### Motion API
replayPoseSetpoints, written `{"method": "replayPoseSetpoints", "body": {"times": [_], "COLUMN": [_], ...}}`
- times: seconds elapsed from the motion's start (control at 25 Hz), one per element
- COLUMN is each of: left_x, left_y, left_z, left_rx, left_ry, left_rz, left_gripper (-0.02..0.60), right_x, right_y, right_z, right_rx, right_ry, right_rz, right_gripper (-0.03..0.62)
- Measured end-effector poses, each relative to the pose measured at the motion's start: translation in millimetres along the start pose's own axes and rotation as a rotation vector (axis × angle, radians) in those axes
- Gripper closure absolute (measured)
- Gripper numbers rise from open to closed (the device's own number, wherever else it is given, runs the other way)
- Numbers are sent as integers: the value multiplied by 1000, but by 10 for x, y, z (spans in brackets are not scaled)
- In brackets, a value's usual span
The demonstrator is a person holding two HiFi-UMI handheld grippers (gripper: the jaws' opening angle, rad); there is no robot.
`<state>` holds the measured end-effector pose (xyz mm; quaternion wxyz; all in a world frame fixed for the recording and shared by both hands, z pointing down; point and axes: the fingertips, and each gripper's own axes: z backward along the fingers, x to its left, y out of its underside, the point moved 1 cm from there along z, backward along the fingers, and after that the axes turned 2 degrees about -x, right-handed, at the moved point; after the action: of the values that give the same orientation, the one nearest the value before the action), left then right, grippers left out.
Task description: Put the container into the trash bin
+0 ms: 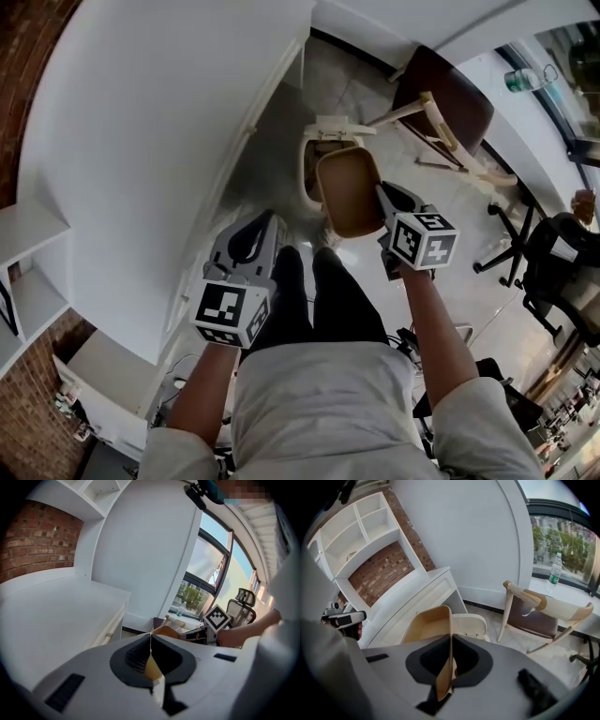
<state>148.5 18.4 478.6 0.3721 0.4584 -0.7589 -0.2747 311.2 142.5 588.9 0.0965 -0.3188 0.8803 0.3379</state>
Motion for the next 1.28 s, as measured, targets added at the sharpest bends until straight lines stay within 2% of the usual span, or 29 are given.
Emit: {"method": "replayPoseSetpoints", "body": {"times": [0.68,1.28], "left_x": [151,185], "left_y": [467,836], "left_z": [-645,-918], "left_rx": [60,110], "left_ry": [28,35], "left_rz": [14,29], "left_gripper": [565,565], "right_x": [-464,-720], "right_y": [394,770], "right_z": [-730,-1249], "right_rx": [77,119], "right_ry": [73,84], "right_rz": [-53,-79], "right_gripper": [560,560]}}
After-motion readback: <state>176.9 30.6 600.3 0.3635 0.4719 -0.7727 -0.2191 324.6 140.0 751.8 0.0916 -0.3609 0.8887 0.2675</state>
